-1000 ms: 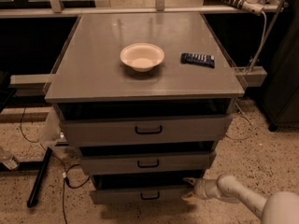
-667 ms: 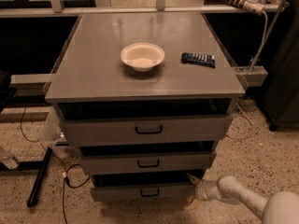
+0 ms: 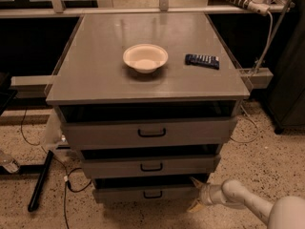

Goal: Open bottom drawer

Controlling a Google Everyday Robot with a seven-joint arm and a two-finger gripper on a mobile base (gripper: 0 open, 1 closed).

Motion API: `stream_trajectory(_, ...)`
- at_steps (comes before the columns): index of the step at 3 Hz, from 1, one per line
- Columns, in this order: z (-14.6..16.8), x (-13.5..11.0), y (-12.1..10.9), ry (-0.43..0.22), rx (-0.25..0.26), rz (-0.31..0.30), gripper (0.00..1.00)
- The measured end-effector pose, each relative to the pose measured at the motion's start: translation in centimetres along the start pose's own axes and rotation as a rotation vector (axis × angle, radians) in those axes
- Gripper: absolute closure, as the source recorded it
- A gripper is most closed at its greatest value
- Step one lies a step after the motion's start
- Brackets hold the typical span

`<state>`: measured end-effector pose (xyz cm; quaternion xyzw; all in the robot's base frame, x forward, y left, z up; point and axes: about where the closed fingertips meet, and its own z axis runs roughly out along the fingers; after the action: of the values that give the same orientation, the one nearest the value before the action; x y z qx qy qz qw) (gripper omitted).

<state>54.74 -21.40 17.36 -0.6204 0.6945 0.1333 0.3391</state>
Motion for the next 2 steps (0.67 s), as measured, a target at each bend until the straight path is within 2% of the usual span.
stream_trajectory(2, -1.23, -1.34, 1.08, -0.063, -0.011, -0.022, 0.65)
